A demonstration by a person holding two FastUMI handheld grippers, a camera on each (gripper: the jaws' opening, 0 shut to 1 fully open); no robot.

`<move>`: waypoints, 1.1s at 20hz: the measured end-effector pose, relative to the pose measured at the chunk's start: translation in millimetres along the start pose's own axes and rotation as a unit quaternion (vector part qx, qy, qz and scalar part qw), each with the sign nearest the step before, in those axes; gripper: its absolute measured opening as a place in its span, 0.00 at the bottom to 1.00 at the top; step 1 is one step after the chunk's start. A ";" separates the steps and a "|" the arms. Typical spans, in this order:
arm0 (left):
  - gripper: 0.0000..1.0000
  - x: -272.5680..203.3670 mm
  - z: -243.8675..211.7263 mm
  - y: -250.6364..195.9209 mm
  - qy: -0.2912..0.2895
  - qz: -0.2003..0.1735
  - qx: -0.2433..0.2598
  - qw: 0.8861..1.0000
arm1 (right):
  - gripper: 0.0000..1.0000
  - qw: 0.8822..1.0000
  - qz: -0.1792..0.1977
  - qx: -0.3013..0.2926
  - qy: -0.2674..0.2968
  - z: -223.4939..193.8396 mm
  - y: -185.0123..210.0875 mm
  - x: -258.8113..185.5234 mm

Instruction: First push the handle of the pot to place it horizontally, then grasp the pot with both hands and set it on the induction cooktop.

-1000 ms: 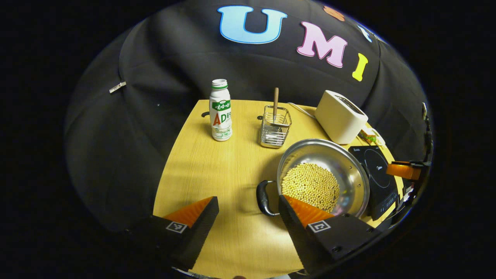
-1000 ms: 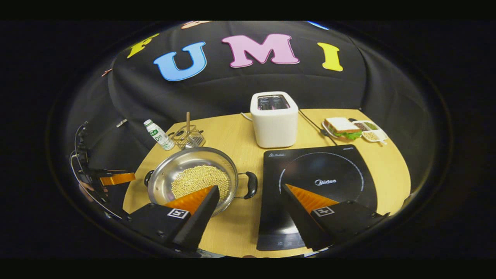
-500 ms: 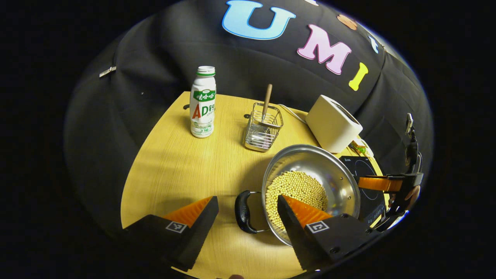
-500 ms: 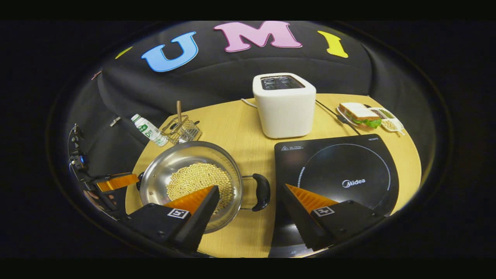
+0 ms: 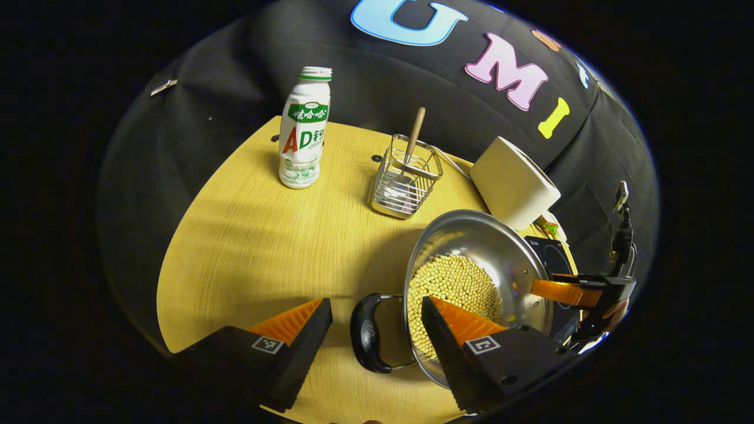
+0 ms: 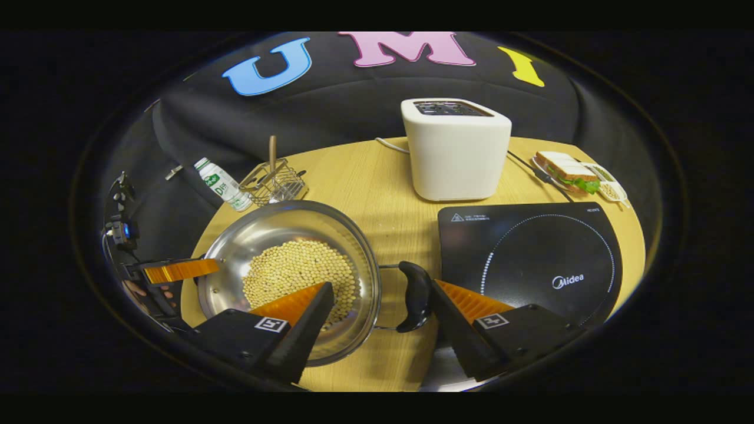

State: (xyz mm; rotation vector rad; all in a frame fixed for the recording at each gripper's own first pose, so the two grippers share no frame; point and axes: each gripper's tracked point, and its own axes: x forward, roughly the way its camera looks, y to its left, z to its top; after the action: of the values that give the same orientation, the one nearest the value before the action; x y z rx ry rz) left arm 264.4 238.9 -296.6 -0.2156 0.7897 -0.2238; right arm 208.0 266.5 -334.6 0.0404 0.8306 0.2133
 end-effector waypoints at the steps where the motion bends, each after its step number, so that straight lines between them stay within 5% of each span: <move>1: 0.93 2.9 -1.2 0.8 0.003 -0.001 0.000 1.000 | 1.00 1.000 0.000 0.002 0.003 -1.6 2.0 2.7; 5: 0.96 12.9 -10.5 -0.3 0.024 -0.015 -0.001 1.000 | 0.97 1.000 0.002 -0.011 0.025 -14.6 9.0 13.4; 7: 0.95 20.0 -11.3 7.9 0.026 0.000 -0.002 1.000 | 0.84 1.000 -0.004 -0.015 0.024 -17.5 10.6 17.7; 8: 0.94 21.1 -11.2 9.1 0.024 0.003 -0.003 1.000 | 0.67 1.000 -0.005 -0.014 0.023 -18.4 15.4 20.5; 11: 0.87 21.9 -14.0 23.8 0.031 0.018 -0.002 0.999 | 0.69 0.999 -0.029 -0.014 0.027 -20.7 10.8 28.5; 12: 0.80 23.7 -15.8 27.4 0.033 0.023 -0.006 0.999 | 0.61 0.999 -0.036 -0.009 0.019 -20.8 11.4 30.3; 14: 0.71 24.9 -12.7 33.0 0.016 0.033 -0.026 0.999 | 0.61 0.999 -0.049 -0.005 0.012 -18.7 12.7 29.6; 15: 0.75 25.9 -13.2 35.8 0.010 0.041 -0.035 0.999 | 0.65 0.999 -0.053 -0.006 0.006 -17.9 13.1 29.9; 16: 0.66 25.0 -12.3 36.7 -0.003 0.044 -0.042 0.998 | 0.65 0.998 -0.056 -0.008 -0.001 -17.7 13.0 29.4; 22: 0.63 24.5 -12.4 37.7 -0.008 0.044 -0.038 0.998 | 0.58 0.999 -0.054 -0.002 0.004 -18.3 15.0 29.9</move>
State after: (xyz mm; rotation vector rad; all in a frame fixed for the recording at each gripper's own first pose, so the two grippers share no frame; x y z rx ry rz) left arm 276.6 266.8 -332.0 -0.2537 0.7912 -0.1078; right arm 211.5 286.3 -366.9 -0.0094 0.8383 0.1126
